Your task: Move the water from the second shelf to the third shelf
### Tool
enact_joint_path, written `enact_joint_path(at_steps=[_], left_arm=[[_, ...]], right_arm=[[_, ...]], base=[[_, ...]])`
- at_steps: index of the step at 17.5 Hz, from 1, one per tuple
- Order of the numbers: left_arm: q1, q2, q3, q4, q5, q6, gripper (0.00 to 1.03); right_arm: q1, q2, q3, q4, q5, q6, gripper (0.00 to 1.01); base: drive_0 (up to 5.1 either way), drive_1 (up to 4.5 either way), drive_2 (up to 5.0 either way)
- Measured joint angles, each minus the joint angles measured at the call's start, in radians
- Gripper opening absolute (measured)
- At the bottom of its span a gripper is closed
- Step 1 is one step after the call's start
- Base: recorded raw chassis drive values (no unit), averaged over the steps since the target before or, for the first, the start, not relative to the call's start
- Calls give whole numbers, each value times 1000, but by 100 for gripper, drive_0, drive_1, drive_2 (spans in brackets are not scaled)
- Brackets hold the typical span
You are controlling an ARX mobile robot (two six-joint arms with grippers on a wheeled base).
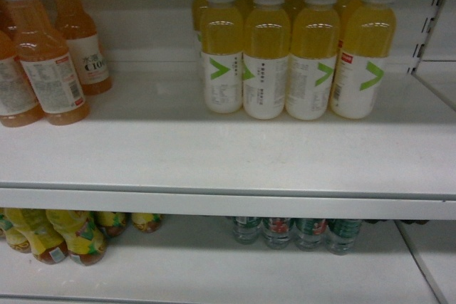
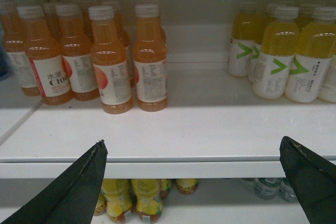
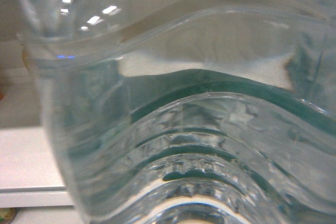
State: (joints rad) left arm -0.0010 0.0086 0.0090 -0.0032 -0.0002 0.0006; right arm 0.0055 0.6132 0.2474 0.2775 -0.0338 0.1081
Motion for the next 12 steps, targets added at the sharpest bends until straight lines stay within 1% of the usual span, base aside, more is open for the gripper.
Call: enact_joint_path(at_steps=[12], left_arm=[[0,0,0,2,0,0,98]], right_arm=[[1,-1,0,0,-7,0,40]], base=[[-498,247,247]])
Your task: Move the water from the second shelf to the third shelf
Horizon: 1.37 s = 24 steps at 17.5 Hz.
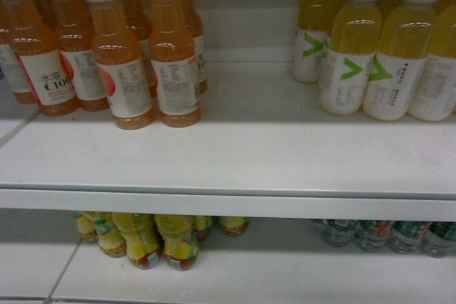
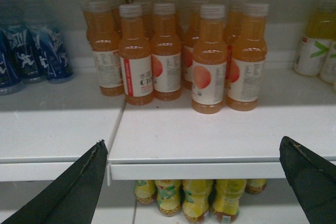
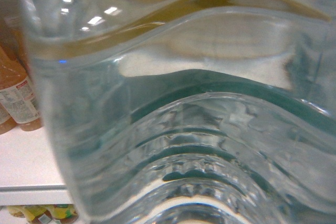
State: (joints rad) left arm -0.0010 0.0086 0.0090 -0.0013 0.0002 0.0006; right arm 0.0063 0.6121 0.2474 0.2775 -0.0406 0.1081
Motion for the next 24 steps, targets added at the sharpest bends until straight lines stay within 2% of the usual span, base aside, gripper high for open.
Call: enact_joint_path(at_steps=[24], left_arm=[[0,0,0,-1,0,0,98]], right_arm=[[-1,1,0,0,1,0,40]], base=[[-499,246,246]])
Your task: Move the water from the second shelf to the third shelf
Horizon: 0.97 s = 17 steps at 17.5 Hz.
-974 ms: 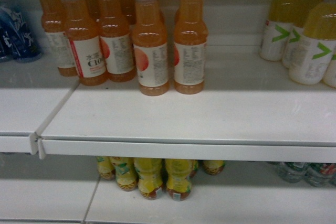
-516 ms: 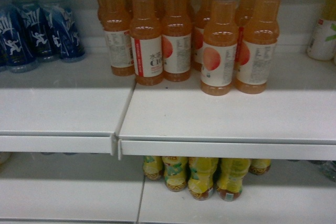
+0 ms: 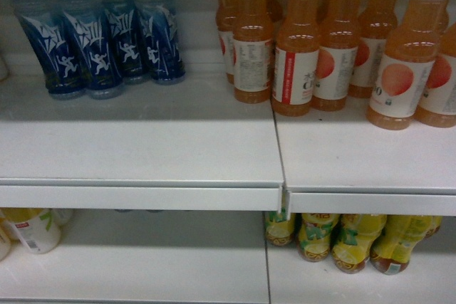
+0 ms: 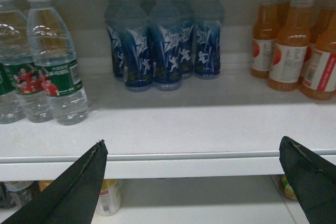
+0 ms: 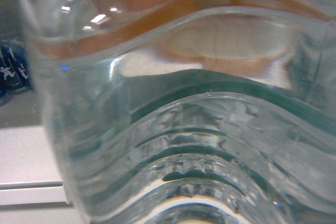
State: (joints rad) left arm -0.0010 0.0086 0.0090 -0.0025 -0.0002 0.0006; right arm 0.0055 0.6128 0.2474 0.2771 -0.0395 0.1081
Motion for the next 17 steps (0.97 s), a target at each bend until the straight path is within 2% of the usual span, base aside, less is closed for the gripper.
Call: enact_joint_path(at_steps=[17], left_arm=[[0,0,0,1,0,0,98]], right_arm=[[0,-1,0,3,-1,0,40]], base=[[-504,241,241]])
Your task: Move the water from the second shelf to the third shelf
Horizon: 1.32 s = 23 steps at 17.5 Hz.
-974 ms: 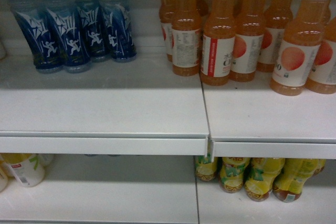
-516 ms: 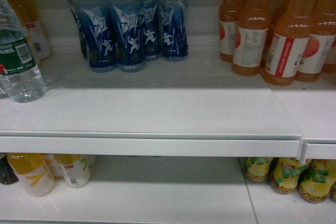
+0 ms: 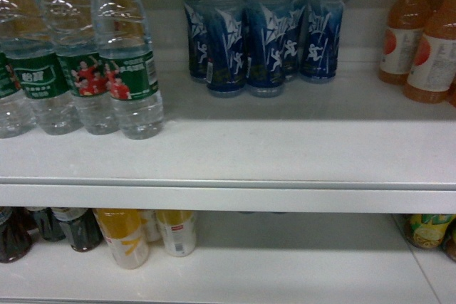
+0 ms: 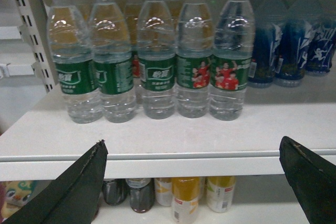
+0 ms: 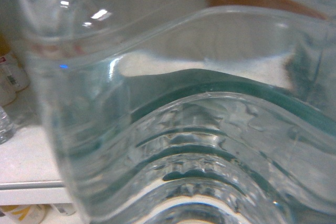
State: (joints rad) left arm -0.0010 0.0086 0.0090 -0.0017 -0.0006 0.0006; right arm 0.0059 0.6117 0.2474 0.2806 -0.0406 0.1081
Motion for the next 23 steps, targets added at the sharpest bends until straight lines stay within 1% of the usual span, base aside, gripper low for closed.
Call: enact_joint_path(at_steps=[23], left_arm=[[0,0,0,-2,0,0,98]], right_arm=[[0,2,0,1,0,0,40]], base=[[-492,243,243]])
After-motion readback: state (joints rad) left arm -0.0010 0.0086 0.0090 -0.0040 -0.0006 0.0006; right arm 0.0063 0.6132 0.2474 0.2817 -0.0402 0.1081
